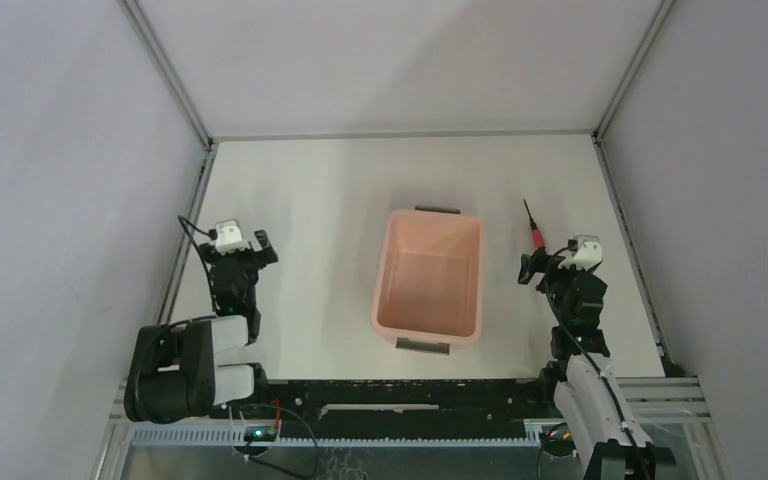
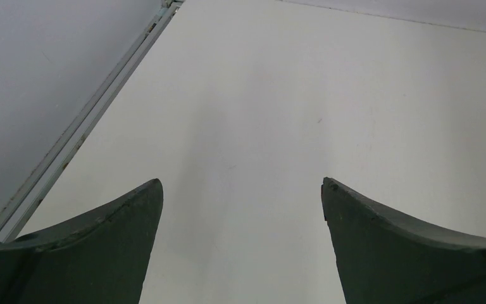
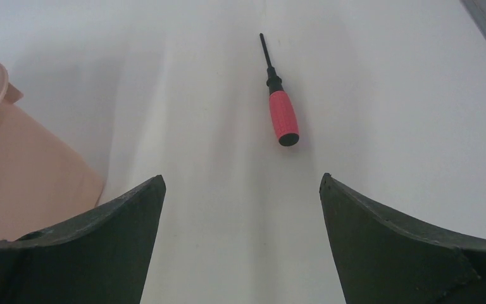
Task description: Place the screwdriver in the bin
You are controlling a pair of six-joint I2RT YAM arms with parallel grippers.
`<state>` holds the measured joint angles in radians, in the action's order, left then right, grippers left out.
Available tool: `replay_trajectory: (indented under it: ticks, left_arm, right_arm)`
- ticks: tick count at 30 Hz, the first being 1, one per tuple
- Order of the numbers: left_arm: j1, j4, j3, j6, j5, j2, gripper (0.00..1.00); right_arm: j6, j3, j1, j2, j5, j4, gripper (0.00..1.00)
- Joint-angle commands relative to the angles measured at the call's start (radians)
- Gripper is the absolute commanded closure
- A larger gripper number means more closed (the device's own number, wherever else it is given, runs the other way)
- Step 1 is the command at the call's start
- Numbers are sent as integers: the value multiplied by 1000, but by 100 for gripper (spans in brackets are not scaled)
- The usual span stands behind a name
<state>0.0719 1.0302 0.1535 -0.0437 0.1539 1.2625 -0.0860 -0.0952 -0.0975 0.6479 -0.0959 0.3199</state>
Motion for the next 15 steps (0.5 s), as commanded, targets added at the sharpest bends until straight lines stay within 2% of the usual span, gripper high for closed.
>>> replay_trajectory:
  ticks: [1, 4, 7, 11, 15]
  left_arm:
    - [-6, 30, 37, 19, 1, -6, 0]
    - [-6, 29, 38, 19, 1, -6, 0]
    - [-6, 30, 37, 19, 1, -6, 0]
    - [-6, 29, 38, 20, 1, -7, 0]
    - [-6, 30, 38, 19, 1, -6, 0]
  right_arm:
    - [-32, -35, 4, -6, 17, 21, 0]
    - [-31, -137, 4, 6, 1, -73, 0]
    - [-56, -328, 3, 81, 27, -252, 0]
    - [-51, -649, 5, 265, -11, -549, 0]
    - [-38, -952, 10, 524, 1, -812, 0]
